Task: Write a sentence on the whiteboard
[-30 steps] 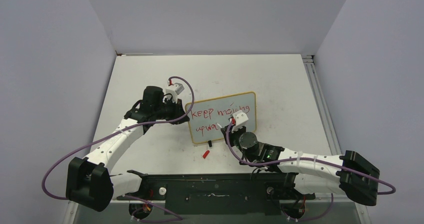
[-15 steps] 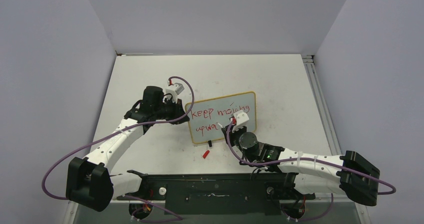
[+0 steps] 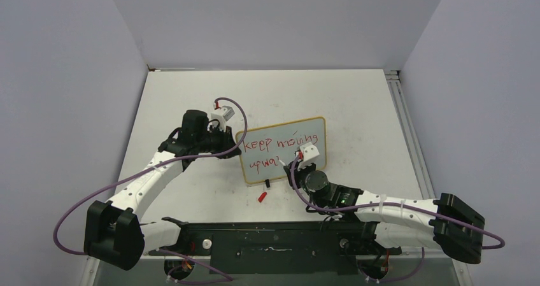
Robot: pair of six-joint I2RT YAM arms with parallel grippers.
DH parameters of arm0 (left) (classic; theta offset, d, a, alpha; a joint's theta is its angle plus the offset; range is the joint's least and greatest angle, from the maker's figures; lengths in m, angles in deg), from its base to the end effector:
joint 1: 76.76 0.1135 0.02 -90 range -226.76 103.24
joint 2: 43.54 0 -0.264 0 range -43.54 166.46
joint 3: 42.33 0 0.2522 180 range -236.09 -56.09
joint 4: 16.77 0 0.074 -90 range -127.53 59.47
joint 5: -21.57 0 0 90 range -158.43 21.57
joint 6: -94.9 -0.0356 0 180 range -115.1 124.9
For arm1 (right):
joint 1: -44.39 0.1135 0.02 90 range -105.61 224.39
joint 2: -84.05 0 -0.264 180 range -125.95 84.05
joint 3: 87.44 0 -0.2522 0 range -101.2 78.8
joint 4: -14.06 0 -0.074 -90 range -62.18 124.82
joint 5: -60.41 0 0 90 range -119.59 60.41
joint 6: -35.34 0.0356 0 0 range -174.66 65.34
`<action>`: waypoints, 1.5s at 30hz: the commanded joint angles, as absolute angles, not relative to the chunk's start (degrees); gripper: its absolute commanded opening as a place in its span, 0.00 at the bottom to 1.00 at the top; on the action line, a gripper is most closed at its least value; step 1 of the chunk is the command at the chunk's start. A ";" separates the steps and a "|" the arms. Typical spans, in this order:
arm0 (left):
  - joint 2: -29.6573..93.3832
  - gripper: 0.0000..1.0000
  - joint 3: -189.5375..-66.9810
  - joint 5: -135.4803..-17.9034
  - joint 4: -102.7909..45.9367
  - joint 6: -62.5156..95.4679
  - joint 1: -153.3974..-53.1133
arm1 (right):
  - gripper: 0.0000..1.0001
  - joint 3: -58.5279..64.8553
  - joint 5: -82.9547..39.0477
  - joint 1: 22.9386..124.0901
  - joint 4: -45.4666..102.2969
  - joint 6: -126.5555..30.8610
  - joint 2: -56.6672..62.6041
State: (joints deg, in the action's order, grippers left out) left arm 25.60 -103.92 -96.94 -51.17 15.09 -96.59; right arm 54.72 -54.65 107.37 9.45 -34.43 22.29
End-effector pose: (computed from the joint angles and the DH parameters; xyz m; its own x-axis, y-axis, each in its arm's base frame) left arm 0.2335 -0.1023 0.2567 -0.7307 0.0983 -0.6755 0.5108 0.7352 -0.4456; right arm 0.1161 0.1944 0.2087 -0.3572 -0.0110 -0.9340 -0.5349 0.8222 0.1949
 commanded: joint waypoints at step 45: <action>26.17 0.00 -105.40 -97.26 -51.52 14.74 -96.79 | 0.05 55.06 -62.31 107.67 6.04 -36.46 24.99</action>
